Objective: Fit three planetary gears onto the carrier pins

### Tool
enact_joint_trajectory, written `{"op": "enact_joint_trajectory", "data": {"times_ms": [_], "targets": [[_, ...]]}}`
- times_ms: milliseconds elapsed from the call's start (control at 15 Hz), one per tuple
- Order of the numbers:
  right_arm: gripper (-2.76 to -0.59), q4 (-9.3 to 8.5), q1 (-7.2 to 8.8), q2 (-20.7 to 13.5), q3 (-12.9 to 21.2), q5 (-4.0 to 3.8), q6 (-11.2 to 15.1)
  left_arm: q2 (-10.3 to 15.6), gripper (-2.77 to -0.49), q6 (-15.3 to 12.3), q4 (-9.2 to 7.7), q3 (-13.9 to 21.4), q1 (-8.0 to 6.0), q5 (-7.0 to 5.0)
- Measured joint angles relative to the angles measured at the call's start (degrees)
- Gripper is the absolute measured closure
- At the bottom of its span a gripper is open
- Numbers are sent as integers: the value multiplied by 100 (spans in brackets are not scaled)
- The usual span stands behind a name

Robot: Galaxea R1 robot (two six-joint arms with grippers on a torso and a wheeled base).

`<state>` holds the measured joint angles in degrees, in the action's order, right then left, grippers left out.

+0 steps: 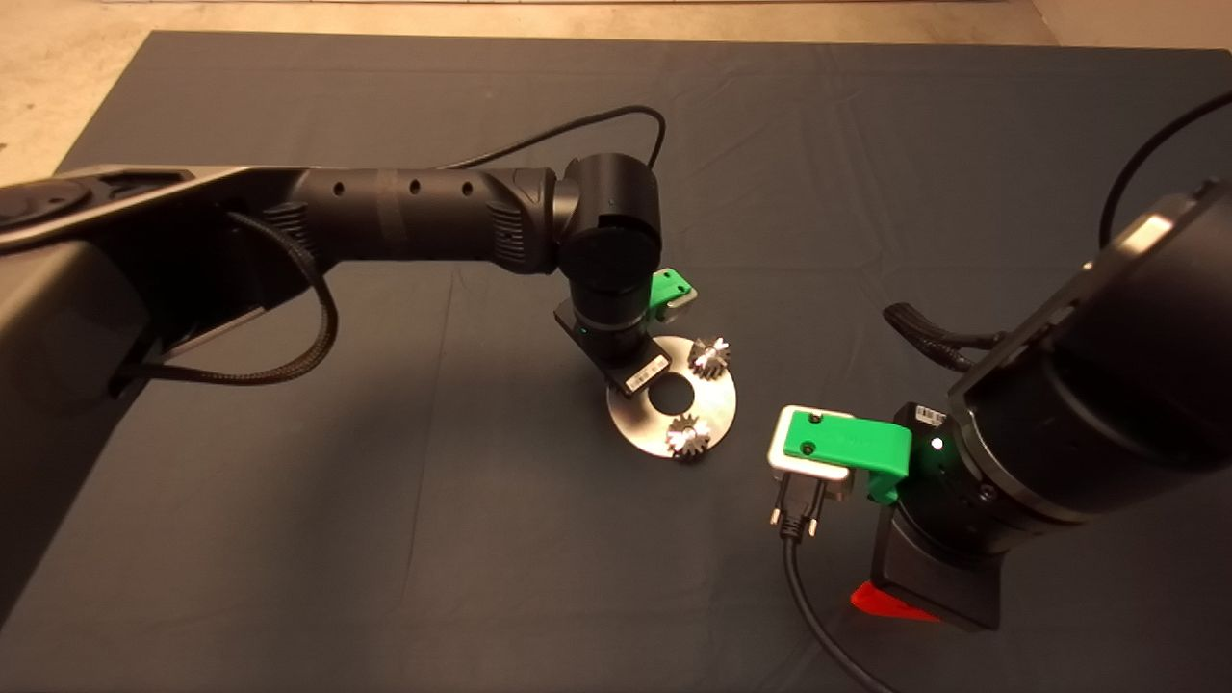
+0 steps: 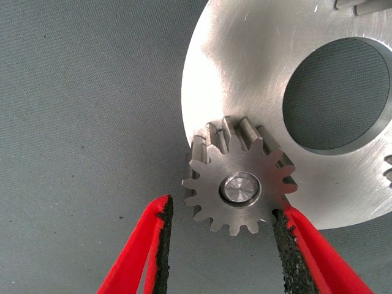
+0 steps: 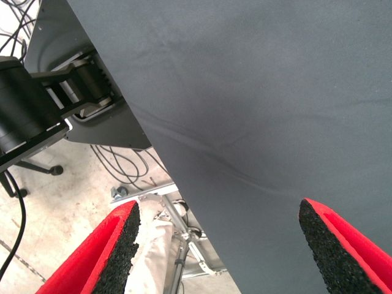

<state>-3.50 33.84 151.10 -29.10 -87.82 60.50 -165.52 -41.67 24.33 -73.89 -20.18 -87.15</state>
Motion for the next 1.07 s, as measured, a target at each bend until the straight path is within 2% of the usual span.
{"op": "enact_joint_trajectory", "data": {"times_ms": [200,400,467,600,733,800,1067], "targets": [[-191,0,0,0,0,-2,1,12,-120,0,5,0,-1,-4],[-191,0,0,0,0,-2,1,12,-120,0,-30,0,-18,-4],[-191,0,0,-2,0,-5,1,12,-120,2,-77,5,-47,-2],[-191,0,2,-2,0,-2,0,30,-134,2,-186,63,-116,-4],[-191,0,0,-2,0,0,2,76,-137,2,-368,218,-132,-9],[-191,0,0,-4,0,0,0,111,-147,2,-473,299,-129,-6],[-191,0,0,-13,0,0,2,436,-149,-110,-681,735,-132,-6]]}}
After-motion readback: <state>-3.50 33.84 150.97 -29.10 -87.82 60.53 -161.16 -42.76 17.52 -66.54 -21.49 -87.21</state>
